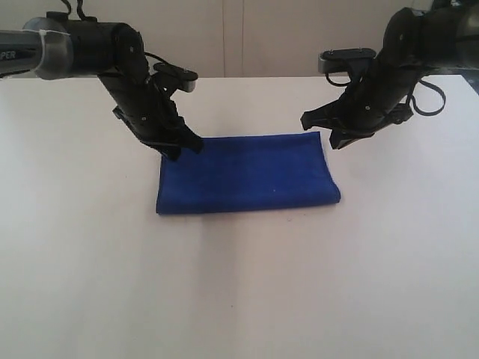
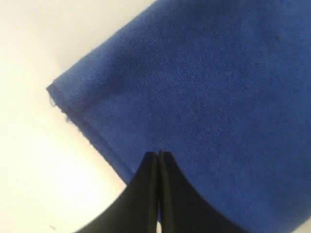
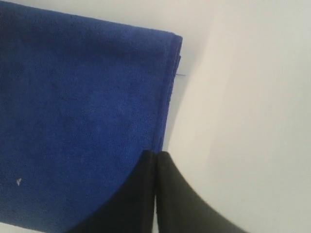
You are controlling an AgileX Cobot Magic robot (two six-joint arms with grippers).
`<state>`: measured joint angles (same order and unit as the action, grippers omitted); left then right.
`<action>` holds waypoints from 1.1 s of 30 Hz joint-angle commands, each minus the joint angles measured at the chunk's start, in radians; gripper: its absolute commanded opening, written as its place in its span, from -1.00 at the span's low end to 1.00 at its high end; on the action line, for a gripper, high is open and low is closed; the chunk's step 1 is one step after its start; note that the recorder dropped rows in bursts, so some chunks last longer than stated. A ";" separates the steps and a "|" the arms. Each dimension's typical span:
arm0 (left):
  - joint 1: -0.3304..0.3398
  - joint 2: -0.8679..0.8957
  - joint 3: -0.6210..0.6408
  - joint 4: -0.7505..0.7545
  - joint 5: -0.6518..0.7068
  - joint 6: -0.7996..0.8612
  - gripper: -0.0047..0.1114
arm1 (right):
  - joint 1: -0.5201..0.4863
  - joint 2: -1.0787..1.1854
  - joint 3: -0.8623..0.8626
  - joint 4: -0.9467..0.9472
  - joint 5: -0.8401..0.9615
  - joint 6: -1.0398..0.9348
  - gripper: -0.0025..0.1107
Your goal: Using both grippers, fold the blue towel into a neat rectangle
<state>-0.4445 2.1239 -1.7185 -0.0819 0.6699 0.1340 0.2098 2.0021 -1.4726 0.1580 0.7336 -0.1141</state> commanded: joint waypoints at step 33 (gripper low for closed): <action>0.254 -0.397 0.147 -0.118 0.177 -0.089 -0.92 | -0.045 -0.089 0.188 0.046 0.012 -0.004 -0.96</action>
<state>-0.1920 1.7835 -1.6098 -0.1637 0.8524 0.0201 0.1470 1.8987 -1.2710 0.2023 0.7839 -0.1122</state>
